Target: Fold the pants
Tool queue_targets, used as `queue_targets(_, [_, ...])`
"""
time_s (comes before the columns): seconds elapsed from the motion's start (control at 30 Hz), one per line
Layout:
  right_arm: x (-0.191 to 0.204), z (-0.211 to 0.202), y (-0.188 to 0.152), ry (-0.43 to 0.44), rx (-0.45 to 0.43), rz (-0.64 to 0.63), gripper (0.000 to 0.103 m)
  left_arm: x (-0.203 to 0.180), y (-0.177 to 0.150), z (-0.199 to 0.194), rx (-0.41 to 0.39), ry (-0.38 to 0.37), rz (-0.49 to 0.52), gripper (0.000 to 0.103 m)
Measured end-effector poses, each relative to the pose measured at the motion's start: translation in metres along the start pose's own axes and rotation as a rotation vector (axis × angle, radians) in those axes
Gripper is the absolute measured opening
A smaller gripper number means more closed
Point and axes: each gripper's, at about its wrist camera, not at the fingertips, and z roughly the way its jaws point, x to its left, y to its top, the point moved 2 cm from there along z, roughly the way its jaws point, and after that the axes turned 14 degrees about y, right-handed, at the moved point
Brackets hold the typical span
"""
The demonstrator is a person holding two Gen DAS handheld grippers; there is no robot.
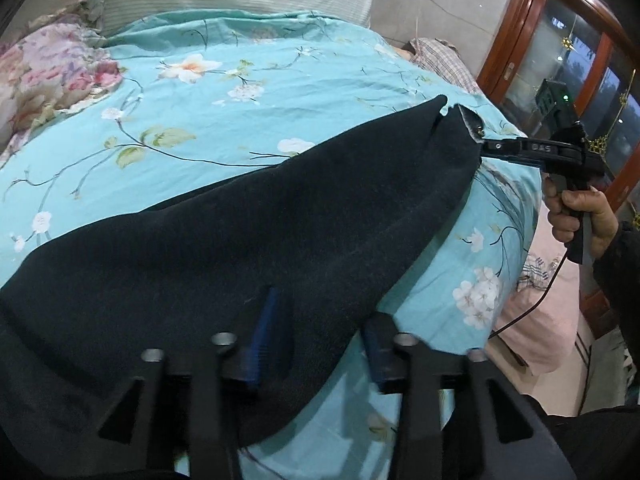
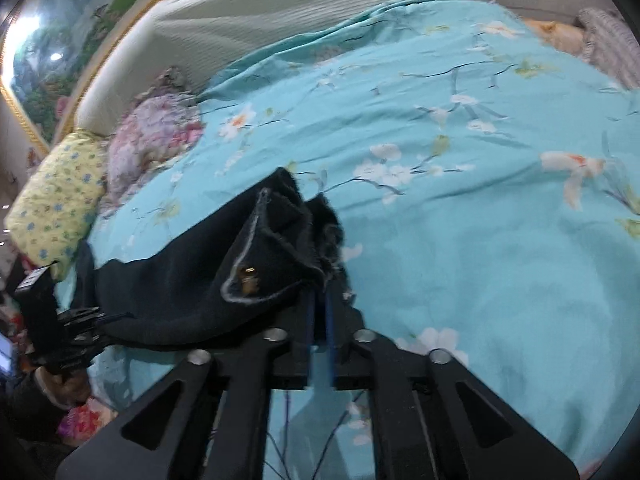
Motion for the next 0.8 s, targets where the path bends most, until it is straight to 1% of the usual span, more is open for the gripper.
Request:
queue_targets(0.03, [0.002, -0.003, 0.000, -0.023, -0.009, 0.000, 0.041, 0.001, -0.001, -0.003, -0.007, 0.007, -0.006, 0.050])
queue_targets(0.1, [0.006, -0.012, 0.000, -0.039, -0.042, 0.000, 0.058, 0.005, -0.004, -0.011, -0.013, 0.014, -0.026, 0.053])
queue_targets(0.13, [0.009, -0.019, 0.000, -0.044, -0.077, 0.000, 0.059, 0.009, -0.006, -0.015, -0.017, 0.021, -0.046, 0.055])
queue_targets(0.23, [0.020, -0.036, 0.003, -0.049, -0.139, -0.011, 0.059, 0.019, -0.008, -0.028, -0.035, 0.019, -0.100, 0.058])
queue_targets(0.27, [0.024, -0.039, 0.004, -0.047, -0.155, -0.014, 0.059, 0.024, -0.009, -0.033, -0.045, 0.026, -0.121, 0.060])
queue_targets(0.37, [0.040, -0.046, 0.005, -0.019, -0.192, -0.030, 0.059, 0.041, -0.012, -0.047, -0.062, 0.041, -0.191, 0.061])
queue_targets(0.43, [0.054, -0.038, 0.008, 0.014, -0.183, -0.044, 0.059, 0.054, -0.013, -0.054, -0.070, 0.051, -0.243, 0.062])
queue_targets(0.5, [0.067, -0.030, 0.007, 0.040, -0.170, -0.057, 0.059, 0.071, -0.016, -0.063, -0.074, 0.076, -0.303, 0.063])
queue_targets(0.63, [0.101, 0.004, 0.002, 0.128, -0.103, -0.104, 0.059, 0.103, -0.021, -0.075, -0.067, 0.131, -0.401, 0.065])
queue_targets(0.73, [0.125, 0.028, -0.002, 0.193, -0.053, -0.132, 0.059, 0.126, -0.025, -0.080, -0.053, 0.176, -0.468, 0.069])
queue_targets(0.8, [0.139, 0.042, -0.004, 0.225, -0.025, -0.148, 0.059, 0.139, -0.028, -0.083, -0.048, 0.204, -0.499, 0.069])
